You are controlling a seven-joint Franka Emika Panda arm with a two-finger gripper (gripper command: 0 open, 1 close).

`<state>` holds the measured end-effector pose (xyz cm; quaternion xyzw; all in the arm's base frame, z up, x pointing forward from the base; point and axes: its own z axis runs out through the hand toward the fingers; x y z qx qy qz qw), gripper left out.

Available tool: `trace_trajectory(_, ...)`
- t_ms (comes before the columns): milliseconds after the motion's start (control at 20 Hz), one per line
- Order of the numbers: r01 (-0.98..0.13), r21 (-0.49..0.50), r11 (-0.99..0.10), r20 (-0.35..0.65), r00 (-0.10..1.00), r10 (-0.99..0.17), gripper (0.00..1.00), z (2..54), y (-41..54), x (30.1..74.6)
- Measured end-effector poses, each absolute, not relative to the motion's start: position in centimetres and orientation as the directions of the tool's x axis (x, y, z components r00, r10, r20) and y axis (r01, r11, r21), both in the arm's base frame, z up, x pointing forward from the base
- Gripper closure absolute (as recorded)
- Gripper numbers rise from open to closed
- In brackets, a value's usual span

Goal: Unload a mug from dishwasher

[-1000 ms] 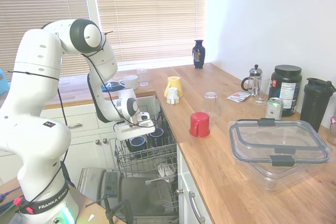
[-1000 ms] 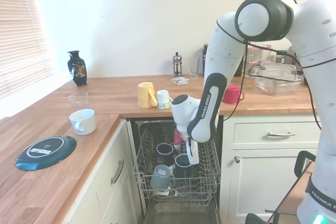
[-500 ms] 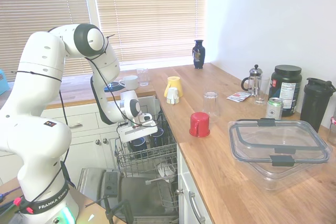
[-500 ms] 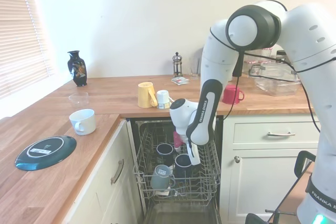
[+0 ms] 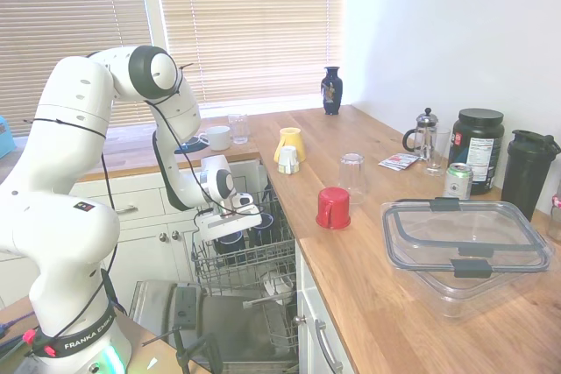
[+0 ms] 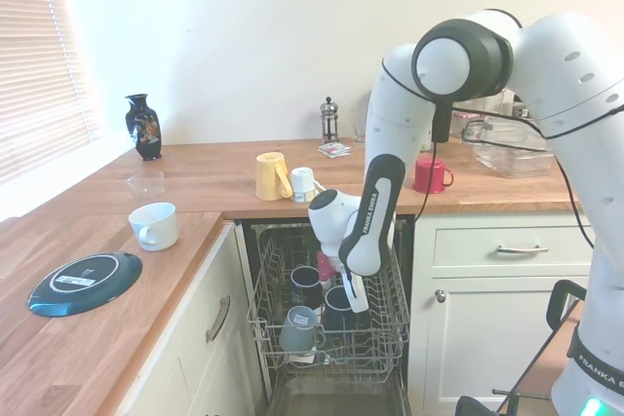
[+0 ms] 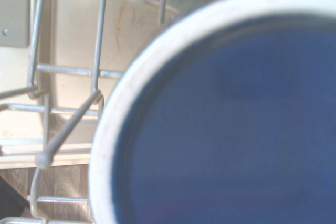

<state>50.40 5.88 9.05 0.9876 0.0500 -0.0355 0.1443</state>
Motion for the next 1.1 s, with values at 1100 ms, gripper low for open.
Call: trace_trajectory(1100,0.117,0.252,-0.961,-0.089,0.991,0.098,1.0,9.7,5.3,51.8)
